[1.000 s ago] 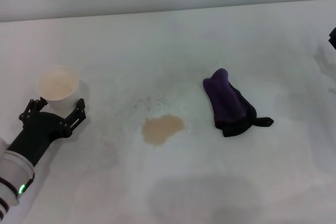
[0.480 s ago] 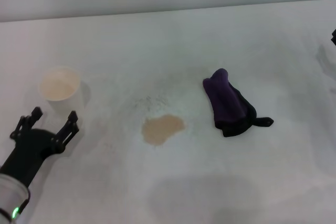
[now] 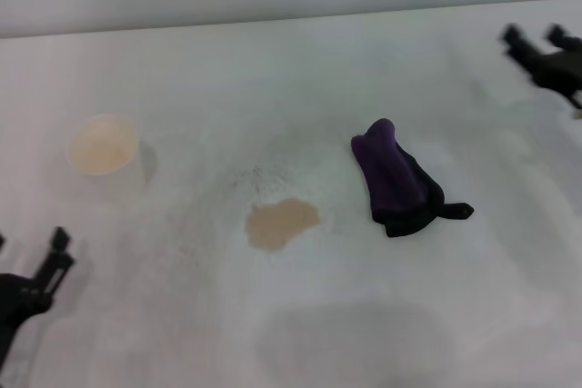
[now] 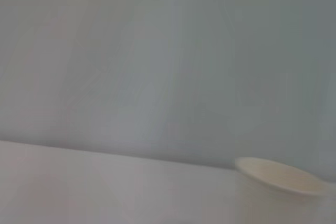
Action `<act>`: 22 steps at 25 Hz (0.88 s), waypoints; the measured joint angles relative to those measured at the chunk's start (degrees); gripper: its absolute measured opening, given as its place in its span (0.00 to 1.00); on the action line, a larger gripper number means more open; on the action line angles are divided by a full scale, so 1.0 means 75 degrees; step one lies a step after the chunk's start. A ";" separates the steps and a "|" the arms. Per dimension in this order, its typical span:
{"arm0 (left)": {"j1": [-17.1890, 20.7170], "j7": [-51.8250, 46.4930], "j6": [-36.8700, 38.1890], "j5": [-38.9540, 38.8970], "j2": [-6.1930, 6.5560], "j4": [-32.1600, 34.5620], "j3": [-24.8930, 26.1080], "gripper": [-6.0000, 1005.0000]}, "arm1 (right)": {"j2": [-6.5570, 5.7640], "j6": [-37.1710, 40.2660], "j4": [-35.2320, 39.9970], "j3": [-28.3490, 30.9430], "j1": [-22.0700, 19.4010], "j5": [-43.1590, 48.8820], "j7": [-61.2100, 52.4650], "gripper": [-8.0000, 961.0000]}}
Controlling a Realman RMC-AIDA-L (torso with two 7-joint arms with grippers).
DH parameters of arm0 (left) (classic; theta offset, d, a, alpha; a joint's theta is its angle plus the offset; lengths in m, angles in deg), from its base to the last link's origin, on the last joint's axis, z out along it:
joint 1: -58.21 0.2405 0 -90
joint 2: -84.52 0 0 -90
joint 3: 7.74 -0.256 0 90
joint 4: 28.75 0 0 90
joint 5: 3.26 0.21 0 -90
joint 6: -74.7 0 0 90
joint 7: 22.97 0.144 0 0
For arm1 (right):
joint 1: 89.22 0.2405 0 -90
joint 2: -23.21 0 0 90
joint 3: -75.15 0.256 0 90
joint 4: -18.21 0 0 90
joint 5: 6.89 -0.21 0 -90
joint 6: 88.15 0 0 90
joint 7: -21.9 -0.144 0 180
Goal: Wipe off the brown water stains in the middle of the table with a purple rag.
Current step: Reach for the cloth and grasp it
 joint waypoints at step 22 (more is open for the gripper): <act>-0.0592 -0.0071 0.0216 -0.1899 0.0057 -0.0445 0.0003 0.89 | 0.0020 0.0925 0.8271 -0.3424 -0.0020 1.1700 -0.9875 0.88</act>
